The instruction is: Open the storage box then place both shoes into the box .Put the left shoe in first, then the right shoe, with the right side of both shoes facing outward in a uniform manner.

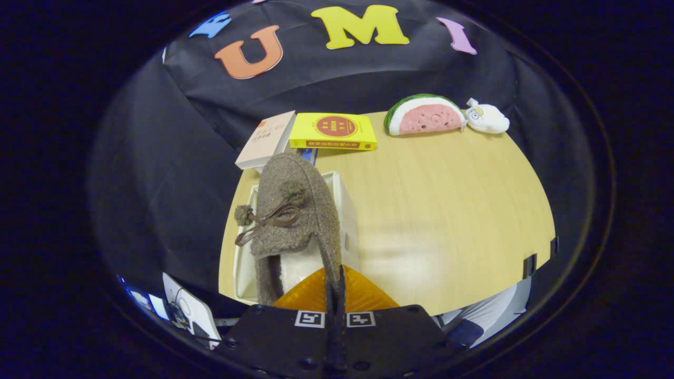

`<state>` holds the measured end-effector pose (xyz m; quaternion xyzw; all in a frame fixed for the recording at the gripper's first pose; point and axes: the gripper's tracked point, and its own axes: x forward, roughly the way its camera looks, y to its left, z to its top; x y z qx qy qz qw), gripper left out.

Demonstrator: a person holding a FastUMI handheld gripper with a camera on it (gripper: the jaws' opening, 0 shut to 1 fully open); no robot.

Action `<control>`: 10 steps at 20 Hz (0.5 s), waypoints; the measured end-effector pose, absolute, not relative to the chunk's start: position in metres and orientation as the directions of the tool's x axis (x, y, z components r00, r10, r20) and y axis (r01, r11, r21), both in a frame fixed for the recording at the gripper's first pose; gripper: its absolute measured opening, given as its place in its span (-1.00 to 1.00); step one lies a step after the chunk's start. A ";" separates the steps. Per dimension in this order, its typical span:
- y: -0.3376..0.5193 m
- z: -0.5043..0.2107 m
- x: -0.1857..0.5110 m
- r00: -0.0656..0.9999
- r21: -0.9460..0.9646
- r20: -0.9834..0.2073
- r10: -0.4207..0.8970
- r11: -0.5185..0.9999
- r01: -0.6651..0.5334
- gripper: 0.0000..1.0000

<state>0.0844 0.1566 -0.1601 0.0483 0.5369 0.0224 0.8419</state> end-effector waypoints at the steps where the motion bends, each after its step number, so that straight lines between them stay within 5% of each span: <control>1: 0.163 -0.168 0.088 0.423 0.096 -0.903 0.079 0.995 0.019 -0.99; 10: 0.182 -0.222 0.117 0.487 -0.001 -0.872 -0.051 0.995 0.102 -0.99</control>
